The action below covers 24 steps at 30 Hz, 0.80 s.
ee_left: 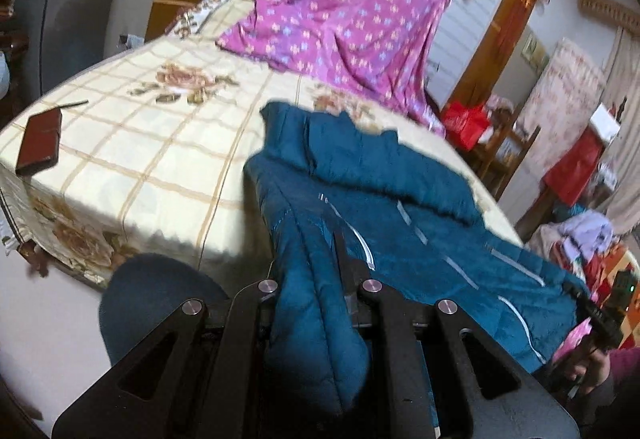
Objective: Fold large clothes
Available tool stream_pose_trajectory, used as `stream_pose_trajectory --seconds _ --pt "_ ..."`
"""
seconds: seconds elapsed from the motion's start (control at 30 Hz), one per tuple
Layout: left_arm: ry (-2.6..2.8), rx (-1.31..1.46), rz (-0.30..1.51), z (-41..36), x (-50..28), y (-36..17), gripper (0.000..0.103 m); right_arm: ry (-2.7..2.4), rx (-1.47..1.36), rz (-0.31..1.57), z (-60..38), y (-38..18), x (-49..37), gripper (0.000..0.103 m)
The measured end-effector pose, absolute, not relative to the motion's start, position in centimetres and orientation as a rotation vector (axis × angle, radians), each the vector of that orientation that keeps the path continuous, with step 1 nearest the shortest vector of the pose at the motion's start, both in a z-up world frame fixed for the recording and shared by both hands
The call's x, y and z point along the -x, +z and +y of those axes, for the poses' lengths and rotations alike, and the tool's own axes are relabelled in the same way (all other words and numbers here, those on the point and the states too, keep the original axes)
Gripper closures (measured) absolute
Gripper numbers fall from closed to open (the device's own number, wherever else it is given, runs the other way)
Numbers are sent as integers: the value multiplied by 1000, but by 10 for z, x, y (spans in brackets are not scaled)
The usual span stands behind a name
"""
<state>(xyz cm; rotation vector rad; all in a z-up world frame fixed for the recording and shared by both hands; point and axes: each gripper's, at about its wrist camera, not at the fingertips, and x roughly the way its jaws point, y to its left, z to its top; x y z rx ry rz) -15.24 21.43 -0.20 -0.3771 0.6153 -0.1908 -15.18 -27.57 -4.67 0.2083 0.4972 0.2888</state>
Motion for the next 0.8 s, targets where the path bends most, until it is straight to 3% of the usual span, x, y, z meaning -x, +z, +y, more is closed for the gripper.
stream_pose_trajectory --seconds 0.37,0.8 --pt "-96 394 518 208 120 17 94 234 -180 381 -274 -27 127 92" --pt "0 365 544 194 -5 5 94 82 -159 357 -262 -16 5 92"
